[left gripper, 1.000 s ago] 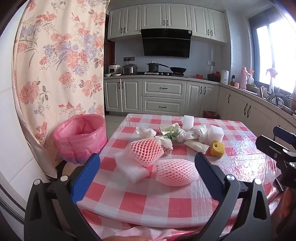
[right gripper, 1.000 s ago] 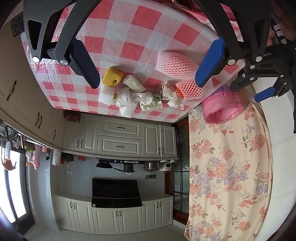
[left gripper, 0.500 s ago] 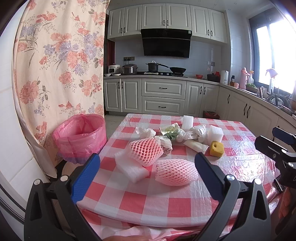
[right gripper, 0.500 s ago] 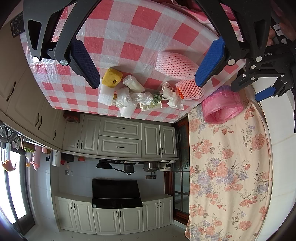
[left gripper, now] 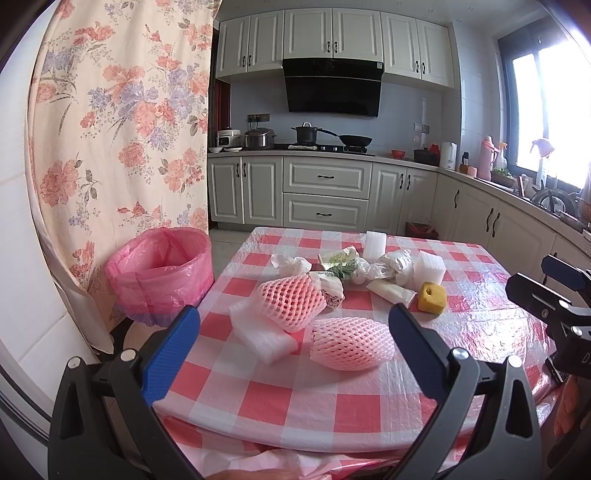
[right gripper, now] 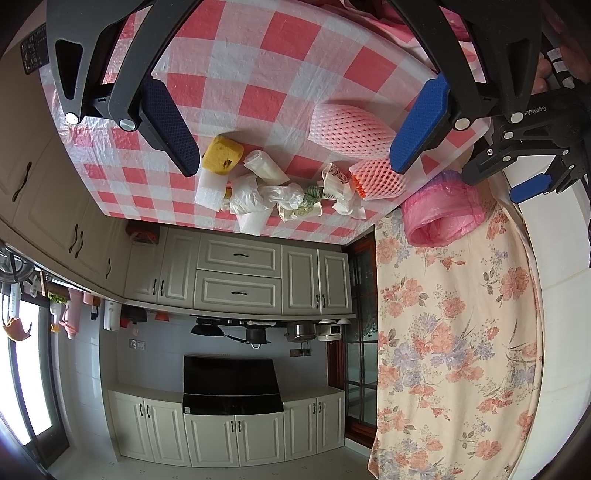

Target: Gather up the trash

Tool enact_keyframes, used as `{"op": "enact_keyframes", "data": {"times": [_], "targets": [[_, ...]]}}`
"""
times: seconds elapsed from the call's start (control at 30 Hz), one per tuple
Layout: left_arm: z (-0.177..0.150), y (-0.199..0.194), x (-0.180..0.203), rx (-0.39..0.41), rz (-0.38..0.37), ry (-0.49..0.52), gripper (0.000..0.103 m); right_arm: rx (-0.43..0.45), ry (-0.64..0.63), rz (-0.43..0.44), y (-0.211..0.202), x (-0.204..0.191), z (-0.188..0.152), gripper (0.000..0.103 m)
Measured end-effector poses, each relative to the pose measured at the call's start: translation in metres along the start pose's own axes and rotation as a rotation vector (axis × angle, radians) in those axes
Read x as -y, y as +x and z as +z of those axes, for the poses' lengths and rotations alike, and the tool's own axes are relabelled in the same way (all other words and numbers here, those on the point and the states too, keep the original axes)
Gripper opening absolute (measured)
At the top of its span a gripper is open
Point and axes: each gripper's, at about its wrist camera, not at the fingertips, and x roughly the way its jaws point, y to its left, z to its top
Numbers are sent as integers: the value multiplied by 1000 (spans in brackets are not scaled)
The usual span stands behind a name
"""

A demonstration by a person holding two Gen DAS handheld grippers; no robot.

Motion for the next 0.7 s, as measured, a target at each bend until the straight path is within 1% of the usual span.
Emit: {"op": "enact_keyframes", "data": {"times": [0.43, 0.7], "targets": [[1, -1, 0, 5, -1, -6, 99, -4, 1, 0, 0, -4, -1, 96], [3, -7, 4, 22, -14, -8, 99, -6, 1, -9, 6, -3, -5, 96]]}}
